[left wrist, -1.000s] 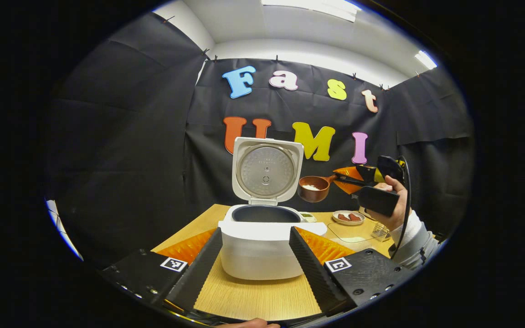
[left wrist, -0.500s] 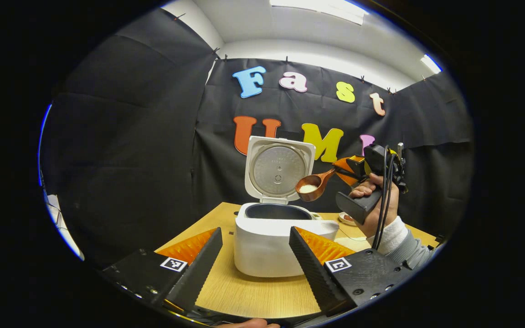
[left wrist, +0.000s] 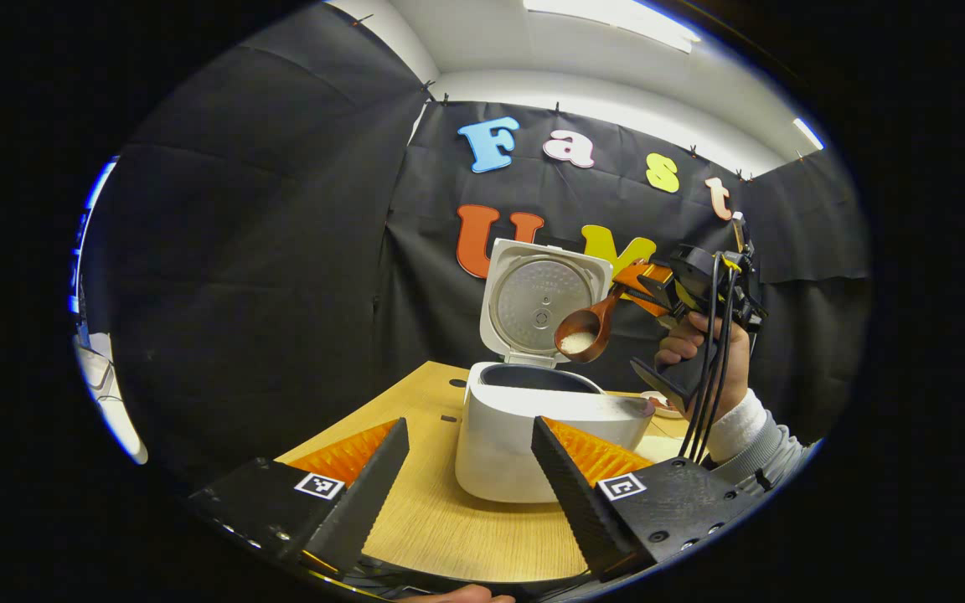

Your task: Close the left gripper, press the button to open the rice cooker; take a wooden spoon from the chopstick holder with the right hand, scoop a spoonful of rice and pour it into the rice cooker, then put the wooden spoon back into the chopstick holder.

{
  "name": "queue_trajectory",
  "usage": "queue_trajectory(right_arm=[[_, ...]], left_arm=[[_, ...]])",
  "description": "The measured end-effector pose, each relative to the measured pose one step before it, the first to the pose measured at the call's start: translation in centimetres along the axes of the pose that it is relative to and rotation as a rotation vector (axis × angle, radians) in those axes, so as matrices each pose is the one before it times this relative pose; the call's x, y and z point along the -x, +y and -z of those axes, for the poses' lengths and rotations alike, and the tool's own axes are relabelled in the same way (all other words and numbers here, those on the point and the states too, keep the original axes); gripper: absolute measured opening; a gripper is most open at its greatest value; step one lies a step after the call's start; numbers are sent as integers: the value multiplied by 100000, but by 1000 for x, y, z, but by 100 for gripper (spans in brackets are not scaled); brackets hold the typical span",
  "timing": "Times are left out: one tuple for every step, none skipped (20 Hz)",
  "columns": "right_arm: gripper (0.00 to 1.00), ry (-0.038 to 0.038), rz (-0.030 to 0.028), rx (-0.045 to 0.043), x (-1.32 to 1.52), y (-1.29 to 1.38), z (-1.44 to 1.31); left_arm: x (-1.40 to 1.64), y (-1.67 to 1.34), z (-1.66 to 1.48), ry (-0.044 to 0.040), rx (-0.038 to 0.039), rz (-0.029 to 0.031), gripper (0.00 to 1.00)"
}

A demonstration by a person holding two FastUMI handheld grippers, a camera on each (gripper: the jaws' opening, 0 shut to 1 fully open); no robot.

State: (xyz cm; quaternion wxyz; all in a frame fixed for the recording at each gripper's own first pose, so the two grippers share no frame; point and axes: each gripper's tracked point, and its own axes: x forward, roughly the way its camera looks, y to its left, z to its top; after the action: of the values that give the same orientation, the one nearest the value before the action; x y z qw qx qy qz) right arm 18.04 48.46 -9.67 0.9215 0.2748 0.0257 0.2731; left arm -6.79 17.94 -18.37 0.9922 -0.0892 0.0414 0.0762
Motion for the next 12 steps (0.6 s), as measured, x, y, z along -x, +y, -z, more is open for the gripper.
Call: queue_trajectory(right_arm=[[20, 1470, -1118, 3460, -160, 405, 634], [20, 1737, -1351, 3244, -185, 394, 370], [20, 1618, -1380, 3480, -226, 458, 446], [20, 1147, -1204, 3975, -206, 295, 231], [20, 1022, -1116, 3114, -204, 321, 223], [21, 703, -1009, 3047, -81, 345, 190], [21, 238, -1272, 3351, -81, 324, 168], [21, 316, -1170, 3494, -95, 313, -32], [21, 461, -760, 4225, 25, 337, -97], [21, 558, -922, 4602, 63, 287, -80], [21, 145, -1035, 5005, 38, 262, 15], [22, -381, 180, 5660, 46, 4, -36]], left_arm=[[-89, 156, 144, 435, 933, -348, 94], [8, 294, 360, 463, 615, -314, 94], [133, -55, 39, -9, 240, -151, 94], [-51, -49, 17, -134, -135, 59, 94], [-2, -17, -87, -302, -334, 112, 94], [-24, 82, 6, 16, -349, -20, 94], [14, 66, -67, -166, -390, -217, 94], [68, 36, 14, -334, -166, -362, 94], [13, 33, -35, -228, 145, -253, 94], [103, -69, 4, -86, 376, -37, 94], [8, -55, 59, 98, 417, 153, 94], [-9, -11, 171, 194, 355, 89, 94]])
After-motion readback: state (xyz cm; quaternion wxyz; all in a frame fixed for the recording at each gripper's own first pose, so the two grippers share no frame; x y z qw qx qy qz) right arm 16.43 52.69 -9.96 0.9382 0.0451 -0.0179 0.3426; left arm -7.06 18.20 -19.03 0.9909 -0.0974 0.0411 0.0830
